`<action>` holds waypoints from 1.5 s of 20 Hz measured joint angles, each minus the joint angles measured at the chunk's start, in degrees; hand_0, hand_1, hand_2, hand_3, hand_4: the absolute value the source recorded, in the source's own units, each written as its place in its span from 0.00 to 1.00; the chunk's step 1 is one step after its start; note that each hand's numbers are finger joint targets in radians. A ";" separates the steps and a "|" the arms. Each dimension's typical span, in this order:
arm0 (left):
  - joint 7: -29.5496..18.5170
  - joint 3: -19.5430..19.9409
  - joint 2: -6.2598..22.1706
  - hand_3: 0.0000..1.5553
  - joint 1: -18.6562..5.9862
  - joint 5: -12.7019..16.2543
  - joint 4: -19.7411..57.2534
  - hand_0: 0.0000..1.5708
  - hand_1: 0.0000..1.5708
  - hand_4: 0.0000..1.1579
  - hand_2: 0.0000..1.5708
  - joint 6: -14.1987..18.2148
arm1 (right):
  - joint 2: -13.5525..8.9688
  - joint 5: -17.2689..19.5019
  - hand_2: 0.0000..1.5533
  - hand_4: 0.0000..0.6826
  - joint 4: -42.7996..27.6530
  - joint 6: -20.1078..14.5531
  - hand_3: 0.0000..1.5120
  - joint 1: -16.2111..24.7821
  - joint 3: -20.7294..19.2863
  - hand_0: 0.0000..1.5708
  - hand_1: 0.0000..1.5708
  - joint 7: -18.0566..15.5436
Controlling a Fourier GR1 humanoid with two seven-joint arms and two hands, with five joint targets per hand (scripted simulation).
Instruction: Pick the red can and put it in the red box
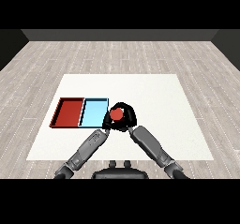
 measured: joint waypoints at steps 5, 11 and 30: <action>-0.52 -1.49 0.41 0.92 1.15 0.36 -1.92 1.00 1.00 0.76 0.97 2.88 | -0.26 0.85 0.94 0.80 -2.20 -1.67 0.92 1.06 1.31 0.96 0.96 0.30; -2.74 -0.50 -0.06 0.96 0.26 2.51 -1.33 1.00 1.00 0.98 1.00 2.19 | -0.20 -0.53 0.39 0.00 -2.86 -0.44 0.00 0.28 0.48 0.49 0.49 1.46; -4.46 0.52 -2.07 0.95 0.00 1.16 0.14 1.00 1.00 0.99 1.00 0.42 | -0.97 7.99 0.00 0.00 -10.92 4.50 0.00 4.01 -6.15 0.00 0.00 6.46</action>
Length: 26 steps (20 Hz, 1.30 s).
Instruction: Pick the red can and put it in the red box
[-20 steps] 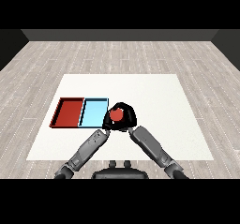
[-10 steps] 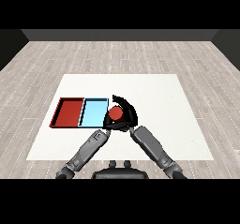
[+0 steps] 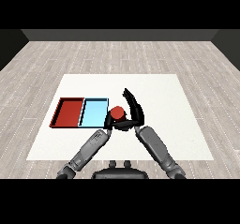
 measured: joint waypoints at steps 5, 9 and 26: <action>-0.23 2.15 0.81 0.95 3.25 0.49 -1.14 1.00 1.00 0.97 1.00 -1.66 | -2.07 0.14 0.00 0.00 -7.50 0.11 0.00 -0.83 -4.43 0.00 0.00 3.50; -0.71 4.06 1.25 0.94 4.10 -0.43 -1.18 1.00 1.00 0.98 1.00 -2.37 | -4.35 0.73 0.00 0.00 -13.70 -0.09 0.00 1.97 -7.69 0.00 0.00 5.08; 9.23 15.21 16.86 0.92 4.94 -5.90 -12.24 1.00 1.00 0.98 0.99 -5.21 | -10.94 -4.64 0.00 0.00 -8.86 11.10 0.00 19.73 -21.31 0.00 0.00 -3.35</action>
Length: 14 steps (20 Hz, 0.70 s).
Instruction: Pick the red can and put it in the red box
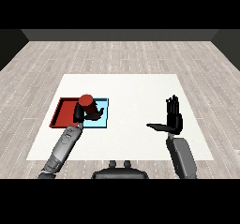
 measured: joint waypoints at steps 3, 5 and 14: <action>1.65 2.04 1.62 0.90 -1.96 -1.78 2.60 1.00 1.00 0.97 0.98 -0.52 | 0.25 -0.05 0.00 0.00 2.72 1.60 0.00 1.84 -0.65 0.00 0.00 -1.71; 2.31 3.48 3.09 0.90 -3.33 -3.07 5.49 0.92 0.92 0.96 0.93 -0.87 | 0.47 0.28 0.00 0.00 4.79 2.15 0.00 1.94 -0.81 0.00 0.00 -2.36; 0.92 11.84 8.60 0.96 -9.84 -4.31 28.22 1.00 1.00 0.94 1.00 -4.50 | 0.53 0.96 0.00 0.00 9.76 3.73 0.00 2.36 -2.08 0.00 0.00 -4.10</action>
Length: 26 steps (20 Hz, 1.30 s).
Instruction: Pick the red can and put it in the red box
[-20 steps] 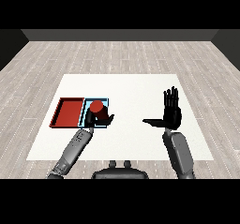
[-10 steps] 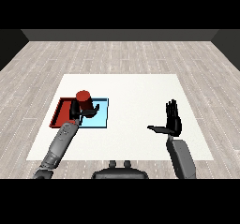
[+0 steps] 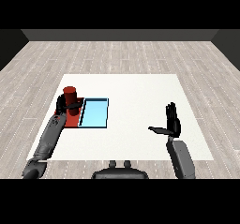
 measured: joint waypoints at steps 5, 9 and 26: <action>-5.74 3.80 -0.09 0.97 -2.39 -0.30 16.45 1.00 1.00 0.90 1.00 -0.52 | 0.55 0.66 0.00 0.00 2.93 0.83 0.00 -1.81 -0.66 0.00 0.00 -2.99; -6.98 5.20 0.58 0.78 -5.48 -2.26 28.43 0.64 0.64 0.81 0.68 1.02 | 0.43 1.26 0.00 0.00 1.33 0.59 0.00 -2.05 -0.63 0.00 0.00 -3.09; -2.26 2.77 1.69 0.00 -13.94 -9.75 52.70 0.00 0.00 0.00 0.00 -3.11 | 0.94 2.08 0.00 0.00 -3.48 1.95 0.00 1.49 -0.16 0.00 0.00 -6.46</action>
